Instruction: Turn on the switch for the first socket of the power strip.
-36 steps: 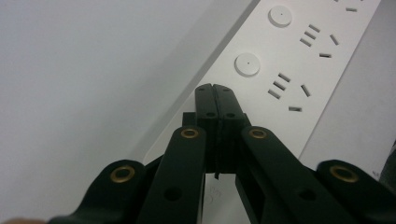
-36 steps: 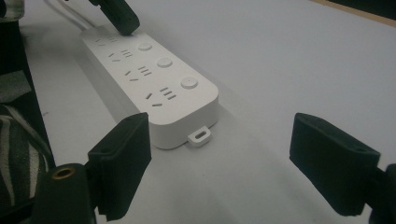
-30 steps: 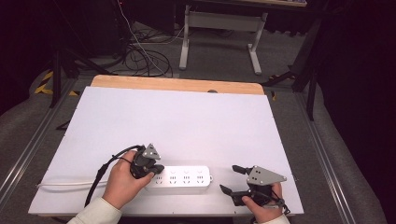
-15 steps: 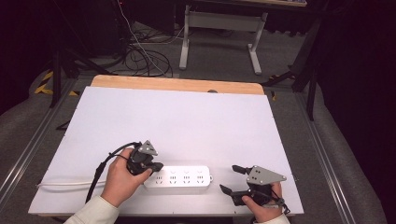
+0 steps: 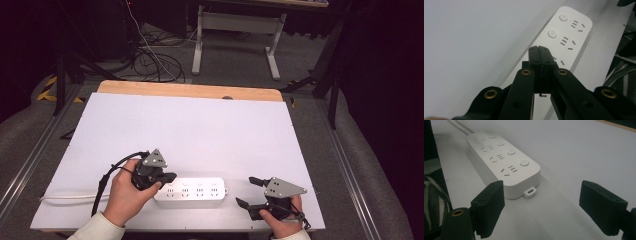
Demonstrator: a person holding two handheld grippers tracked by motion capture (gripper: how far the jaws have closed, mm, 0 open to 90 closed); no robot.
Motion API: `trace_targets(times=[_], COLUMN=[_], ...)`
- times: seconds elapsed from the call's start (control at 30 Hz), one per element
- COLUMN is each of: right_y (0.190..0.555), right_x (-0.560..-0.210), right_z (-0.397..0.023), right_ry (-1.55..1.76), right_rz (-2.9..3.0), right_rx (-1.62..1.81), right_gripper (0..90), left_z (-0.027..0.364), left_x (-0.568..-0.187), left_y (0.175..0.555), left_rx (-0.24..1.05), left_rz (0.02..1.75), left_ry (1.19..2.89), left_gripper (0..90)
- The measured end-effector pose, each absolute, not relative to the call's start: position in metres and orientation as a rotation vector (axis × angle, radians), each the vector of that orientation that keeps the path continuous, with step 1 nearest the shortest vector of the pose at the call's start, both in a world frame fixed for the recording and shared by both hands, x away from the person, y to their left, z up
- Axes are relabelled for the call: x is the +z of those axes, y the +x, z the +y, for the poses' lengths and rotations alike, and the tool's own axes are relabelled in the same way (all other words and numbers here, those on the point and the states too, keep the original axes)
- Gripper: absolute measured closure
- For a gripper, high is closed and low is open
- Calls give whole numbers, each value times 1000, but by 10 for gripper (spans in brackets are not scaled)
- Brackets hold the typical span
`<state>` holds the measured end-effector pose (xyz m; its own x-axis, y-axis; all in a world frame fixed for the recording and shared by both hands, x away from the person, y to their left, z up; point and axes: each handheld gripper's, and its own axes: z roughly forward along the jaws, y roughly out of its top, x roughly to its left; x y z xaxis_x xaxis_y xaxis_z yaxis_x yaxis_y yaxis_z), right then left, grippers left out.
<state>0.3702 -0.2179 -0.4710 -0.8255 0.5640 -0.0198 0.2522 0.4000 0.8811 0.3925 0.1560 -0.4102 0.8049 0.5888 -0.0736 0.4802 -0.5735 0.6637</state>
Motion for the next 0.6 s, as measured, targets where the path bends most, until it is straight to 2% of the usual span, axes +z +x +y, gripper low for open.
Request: trace_targets(times=[0.33,0.4,0.5,0.57,0.6], right_y=[370,370,370,370,370], right_x=[-471,-471,-471,-470,-470], right_z=[-218,-218,-219,-219,-219], right_ry=[709,709,708,706,706], right_rz=[2347,2346,2345,2339,2339], right_rx=[1395,1395,1395,1398,1398], right_gripper=[208,209,208,208,208], left_z=[161,163,166,167,169], left_x=[-403,-400,-398,-397,-396], left_y=[388,386,383,381,379], left_rx=[219,247,285,319,324], left_rz=[759,763,759,747,737], left_ry=[2221,2188,2154,2127,2114], left_gripper=[893,732,601,478,478])
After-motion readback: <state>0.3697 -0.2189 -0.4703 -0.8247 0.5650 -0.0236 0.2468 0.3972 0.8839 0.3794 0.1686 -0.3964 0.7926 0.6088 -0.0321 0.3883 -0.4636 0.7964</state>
